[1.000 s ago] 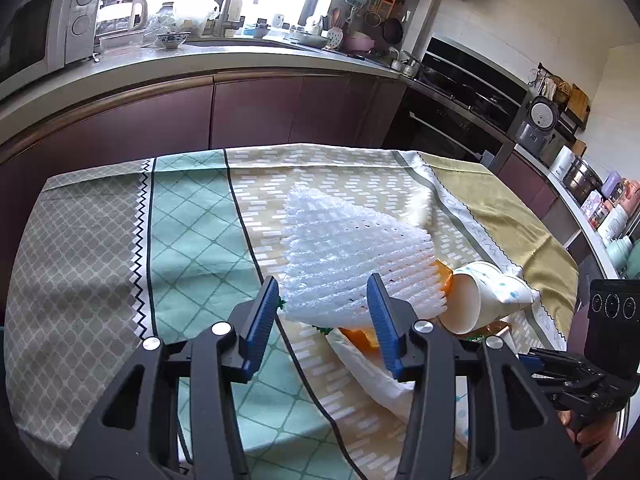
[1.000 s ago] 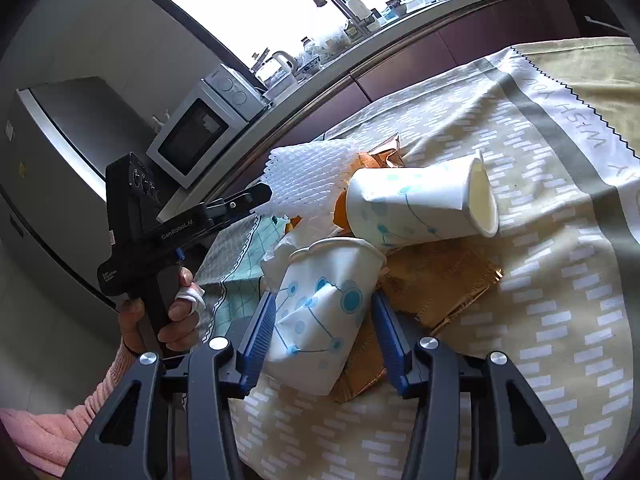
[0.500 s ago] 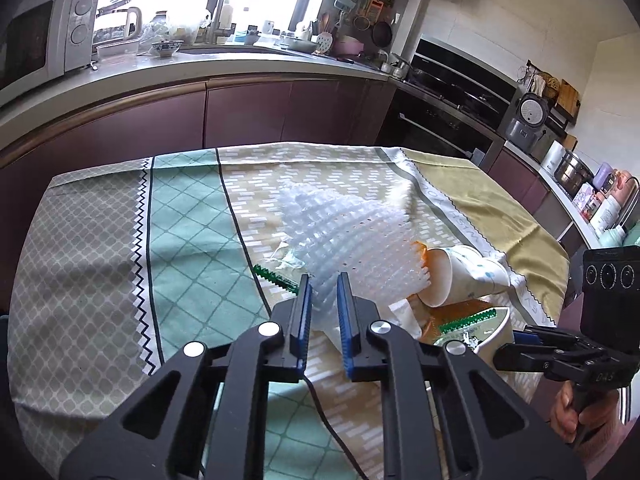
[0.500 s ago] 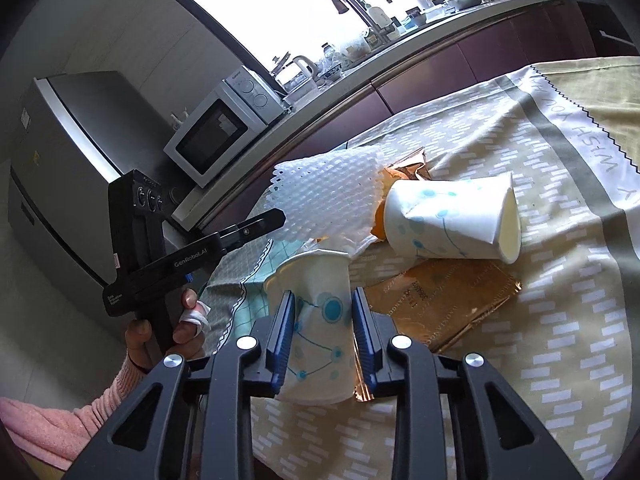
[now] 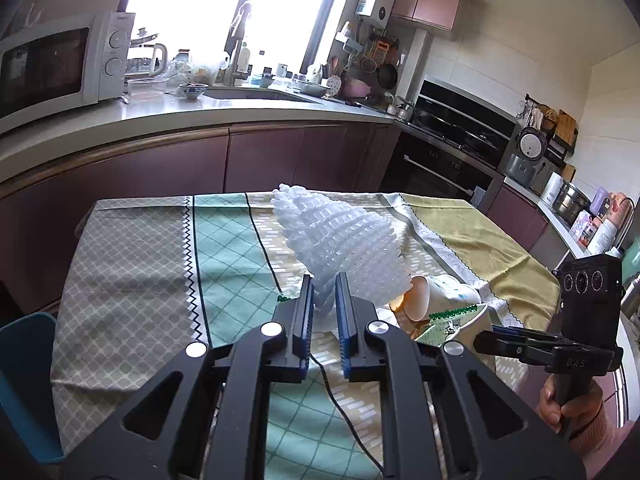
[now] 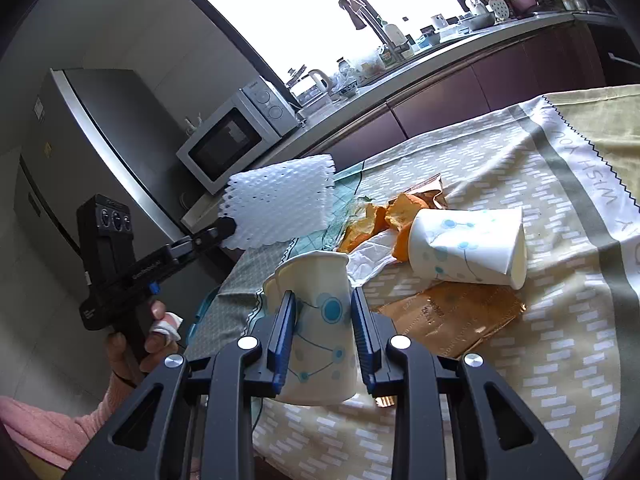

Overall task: Collect trash
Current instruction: 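Grasp the white dotted paper cup with the right gripper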

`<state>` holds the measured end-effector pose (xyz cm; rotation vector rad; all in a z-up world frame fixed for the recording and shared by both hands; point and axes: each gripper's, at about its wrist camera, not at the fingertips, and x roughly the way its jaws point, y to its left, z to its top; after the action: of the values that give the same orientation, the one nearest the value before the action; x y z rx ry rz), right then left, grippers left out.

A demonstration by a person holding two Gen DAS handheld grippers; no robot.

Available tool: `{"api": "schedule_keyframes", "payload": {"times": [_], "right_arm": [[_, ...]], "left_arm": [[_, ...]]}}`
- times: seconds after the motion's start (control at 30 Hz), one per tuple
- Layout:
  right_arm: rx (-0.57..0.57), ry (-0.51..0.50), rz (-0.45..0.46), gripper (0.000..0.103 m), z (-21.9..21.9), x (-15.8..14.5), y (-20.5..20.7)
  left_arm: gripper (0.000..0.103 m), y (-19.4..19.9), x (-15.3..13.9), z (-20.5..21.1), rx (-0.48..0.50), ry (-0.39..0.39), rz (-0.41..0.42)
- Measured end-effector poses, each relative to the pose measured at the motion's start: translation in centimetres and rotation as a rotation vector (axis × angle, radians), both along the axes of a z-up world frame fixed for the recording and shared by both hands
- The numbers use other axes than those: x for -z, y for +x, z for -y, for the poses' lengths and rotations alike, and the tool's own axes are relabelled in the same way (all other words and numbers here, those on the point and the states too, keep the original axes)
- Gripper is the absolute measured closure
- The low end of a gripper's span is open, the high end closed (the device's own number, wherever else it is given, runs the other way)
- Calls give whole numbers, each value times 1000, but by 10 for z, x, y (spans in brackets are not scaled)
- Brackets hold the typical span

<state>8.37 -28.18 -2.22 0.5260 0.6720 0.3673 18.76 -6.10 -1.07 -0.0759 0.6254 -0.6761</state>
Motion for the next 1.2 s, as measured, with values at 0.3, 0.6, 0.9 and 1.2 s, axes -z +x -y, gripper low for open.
{"api": "schedule_keyframes", "payload": {"times": [0.3,0.6,0.9,1.2], "right_arm": [[-31,-116,-46,61,-28,13,0],[-79,-261,24,67,-56,6,-18],[-103,-234,45,74,-49,6,-21],[-65,-155,-3,92,-25,7,-20]], "left_arm": [[92,-7,5,-28,-41,-19,-28],[92,-8,13,-40,-52,-39,-51],[91,-14,21,-41,-27,-21,-61],[91,-13,29,-46,-30,-24,-81]]}}
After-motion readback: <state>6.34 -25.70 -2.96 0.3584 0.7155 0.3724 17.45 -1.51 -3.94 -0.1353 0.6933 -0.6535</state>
